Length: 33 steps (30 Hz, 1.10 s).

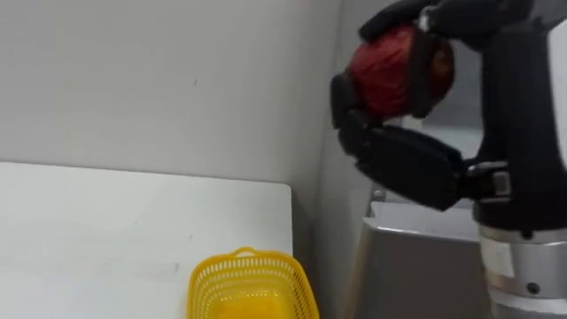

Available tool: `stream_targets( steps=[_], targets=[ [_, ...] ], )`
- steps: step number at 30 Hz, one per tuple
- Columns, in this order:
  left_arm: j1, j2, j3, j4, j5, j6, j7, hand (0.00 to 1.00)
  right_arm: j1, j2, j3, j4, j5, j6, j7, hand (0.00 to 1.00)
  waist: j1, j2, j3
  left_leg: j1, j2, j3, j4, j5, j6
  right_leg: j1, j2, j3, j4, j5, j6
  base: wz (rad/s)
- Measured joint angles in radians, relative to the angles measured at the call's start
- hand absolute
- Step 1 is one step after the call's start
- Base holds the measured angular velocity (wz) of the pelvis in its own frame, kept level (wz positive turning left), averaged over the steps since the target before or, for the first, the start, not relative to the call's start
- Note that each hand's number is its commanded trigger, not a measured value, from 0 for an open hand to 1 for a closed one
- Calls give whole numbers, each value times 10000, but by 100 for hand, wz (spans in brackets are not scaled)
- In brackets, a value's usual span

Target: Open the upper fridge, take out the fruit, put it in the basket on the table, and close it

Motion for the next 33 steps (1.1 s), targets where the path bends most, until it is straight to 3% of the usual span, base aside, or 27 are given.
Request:
stream_targets(
  steps=[3,10,18,25,30,33],
  targets=[
    [-19,44,0,35,3,31,-216,0,3,0,480,102,-459,-16,562,100,135,-56,39,-31,-4,-30,-58,-2,0,-15,-1,-19,-5,1,2,4],
    [-58,80,0,19,15,31,-463,0,-1,24,1002,335,-875,49,1546,100,435,-109,43,-157,-25,-162,-63,-1,4,-92,-10,-115,-15,8,15,4],
    [-69,196,-15,-13,44,31,-529,0,-13,22,1509,1569,-1271,108,1873,100,782,-340,46,-229,-34,-299,-42,2,0,-100,-23,-288,-30,8,17,5],
    [-17,195,6,-78,46,34,-750,0,-32,49,1506,2828,-1514,227,1952,100,1133,-282,83,-274,-61,-465,92,0,5,-69,-63,-524,-37,8,21,7],
    [0,200,23,-223,45,38,-797,0,-32,82,1511,3918,-1536,190,2043,100,1157,-98,193,-349,-75,-509,92,3,9,-76,-89,-559,-42,6,23,4],
    [-49,210,15,-290,42,27,-783,0,-31,83,1528,4685,-1615,212,2042,100,1164,-102,184,-386,-82,-561,102,22,1,-86,-95,-615,-48,6,23,5]
  ],
)
